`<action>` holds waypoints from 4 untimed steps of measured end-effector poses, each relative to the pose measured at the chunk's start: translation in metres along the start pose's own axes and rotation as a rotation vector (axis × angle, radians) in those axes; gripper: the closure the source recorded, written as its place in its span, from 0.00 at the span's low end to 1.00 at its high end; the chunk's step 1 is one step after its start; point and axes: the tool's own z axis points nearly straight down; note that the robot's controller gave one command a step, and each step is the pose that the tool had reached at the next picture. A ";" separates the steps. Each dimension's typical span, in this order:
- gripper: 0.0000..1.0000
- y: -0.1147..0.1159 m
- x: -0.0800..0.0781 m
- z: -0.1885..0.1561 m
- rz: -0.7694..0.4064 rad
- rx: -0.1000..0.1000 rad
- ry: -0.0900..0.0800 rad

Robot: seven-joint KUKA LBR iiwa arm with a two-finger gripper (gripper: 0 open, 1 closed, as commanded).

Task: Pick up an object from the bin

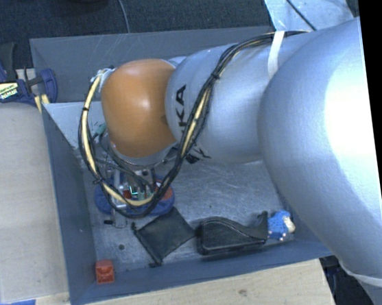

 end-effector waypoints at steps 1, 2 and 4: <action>0.00 -0.040 0.000 0.072 -0.064 -0.002 -0.010; 1.00 -0.037 0.000 0.066 -0.066 -0.003 -0.006; 1.00 -0.093 -0.015 -0.166 -0.538 0.001 -0.015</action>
Offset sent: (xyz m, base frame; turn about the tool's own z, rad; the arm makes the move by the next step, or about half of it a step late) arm -0.0010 -0.0382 -0.0692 -0.0659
